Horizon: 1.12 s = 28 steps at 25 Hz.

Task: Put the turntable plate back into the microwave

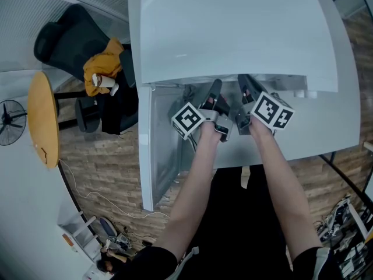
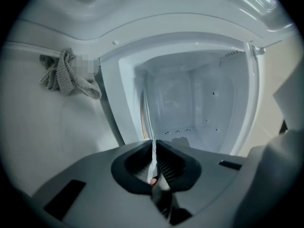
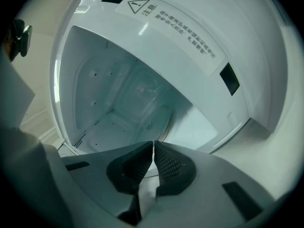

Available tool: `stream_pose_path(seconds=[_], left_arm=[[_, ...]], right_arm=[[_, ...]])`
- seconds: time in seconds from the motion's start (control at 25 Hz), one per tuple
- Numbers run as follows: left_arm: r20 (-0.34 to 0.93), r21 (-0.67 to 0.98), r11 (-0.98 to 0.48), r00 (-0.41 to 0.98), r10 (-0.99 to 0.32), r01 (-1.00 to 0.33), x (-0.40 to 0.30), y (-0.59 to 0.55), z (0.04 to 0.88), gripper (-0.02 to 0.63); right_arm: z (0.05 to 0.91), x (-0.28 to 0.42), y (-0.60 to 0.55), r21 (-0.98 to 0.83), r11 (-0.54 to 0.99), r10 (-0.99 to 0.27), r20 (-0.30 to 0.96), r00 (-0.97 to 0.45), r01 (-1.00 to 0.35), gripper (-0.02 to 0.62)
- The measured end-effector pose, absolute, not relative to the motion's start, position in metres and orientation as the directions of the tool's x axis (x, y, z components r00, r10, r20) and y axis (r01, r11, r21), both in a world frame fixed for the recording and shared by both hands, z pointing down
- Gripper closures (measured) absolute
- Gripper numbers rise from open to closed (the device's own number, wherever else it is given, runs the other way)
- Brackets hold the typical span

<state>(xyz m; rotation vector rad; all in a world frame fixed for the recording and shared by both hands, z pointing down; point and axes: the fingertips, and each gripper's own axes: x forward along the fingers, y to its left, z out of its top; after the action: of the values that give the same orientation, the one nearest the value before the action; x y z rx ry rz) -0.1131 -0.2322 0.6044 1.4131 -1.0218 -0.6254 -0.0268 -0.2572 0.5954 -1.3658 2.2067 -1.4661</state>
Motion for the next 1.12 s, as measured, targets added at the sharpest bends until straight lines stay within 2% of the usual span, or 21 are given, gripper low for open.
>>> stream_pose_path(seconds=[0.8,1.12], left_arm=[[0.202,0.967,0.095,0.481,-0.853,-0.238,-0.108,-0.226,0.598,0.606],[0.189,0.956,0.042,0.499,-0.846,-0.290,-0.098,-0.211,0.578,0.607]], right_arm=[[0.577,-0.004,-0.249,-0.754,0.093,-0.782,0.349,-0.516,-0.650,0.589],[0.563,-0.005,-0.225,-0.689,0.175,-0.754,0.365,-0.546,-0.704,0.589]])
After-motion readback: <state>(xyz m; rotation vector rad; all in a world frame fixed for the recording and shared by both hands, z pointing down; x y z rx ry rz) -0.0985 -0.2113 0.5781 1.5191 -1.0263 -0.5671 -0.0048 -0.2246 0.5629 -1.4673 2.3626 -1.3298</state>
